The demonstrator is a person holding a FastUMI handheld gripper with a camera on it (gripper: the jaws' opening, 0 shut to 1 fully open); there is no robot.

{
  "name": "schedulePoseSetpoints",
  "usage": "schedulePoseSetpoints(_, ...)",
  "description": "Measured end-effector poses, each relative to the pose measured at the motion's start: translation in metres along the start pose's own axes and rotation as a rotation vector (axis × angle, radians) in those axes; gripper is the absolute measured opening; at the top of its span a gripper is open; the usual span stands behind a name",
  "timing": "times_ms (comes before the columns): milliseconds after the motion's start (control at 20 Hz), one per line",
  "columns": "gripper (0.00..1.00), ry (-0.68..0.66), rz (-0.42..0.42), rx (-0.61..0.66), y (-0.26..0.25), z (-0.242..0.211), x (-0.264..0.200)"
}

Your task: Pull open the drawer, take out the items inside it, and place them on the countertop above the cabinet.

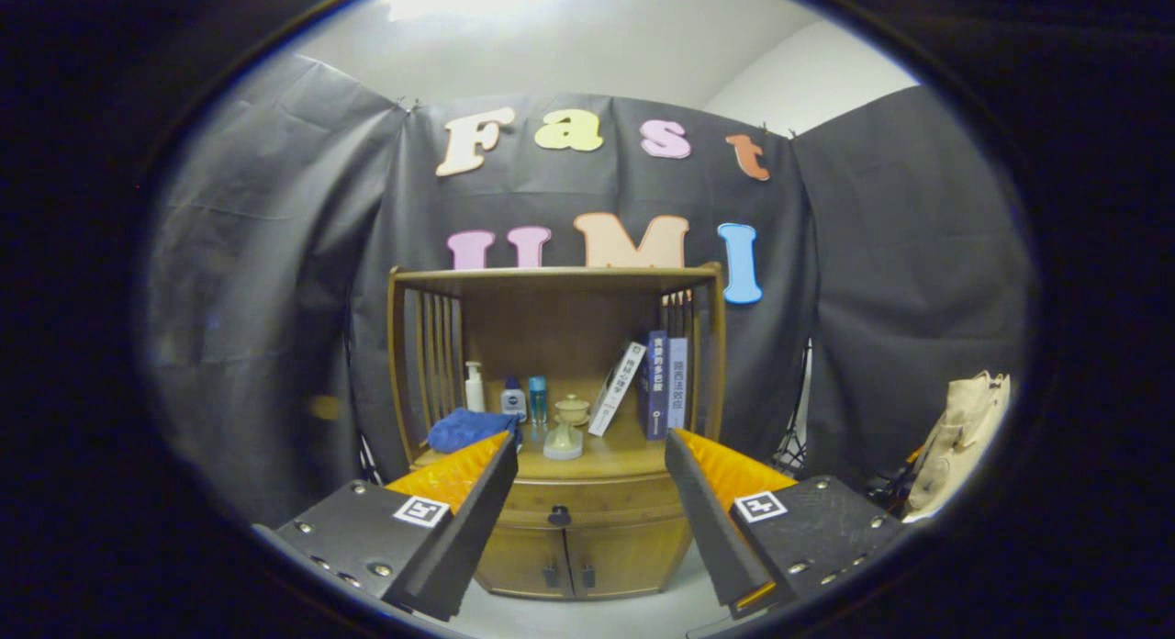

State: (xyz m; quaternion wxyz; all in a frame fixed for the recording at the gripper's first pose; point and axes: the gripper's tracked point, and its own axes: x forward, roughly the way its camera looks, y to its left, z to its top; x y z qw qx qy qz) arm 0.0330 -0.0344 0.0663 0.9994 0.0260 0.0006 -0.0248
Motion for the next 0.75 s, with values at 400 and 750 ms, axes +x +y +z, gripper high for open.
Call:
schedulePoseSetpoints(400,0.97,-0.018,-0.010,0.028,-0.034,0.007,-0.023)
schedulePoseSetpoints(750,0.99,0.051,0.031,0.072,-0.010,-0.003,-0.008)
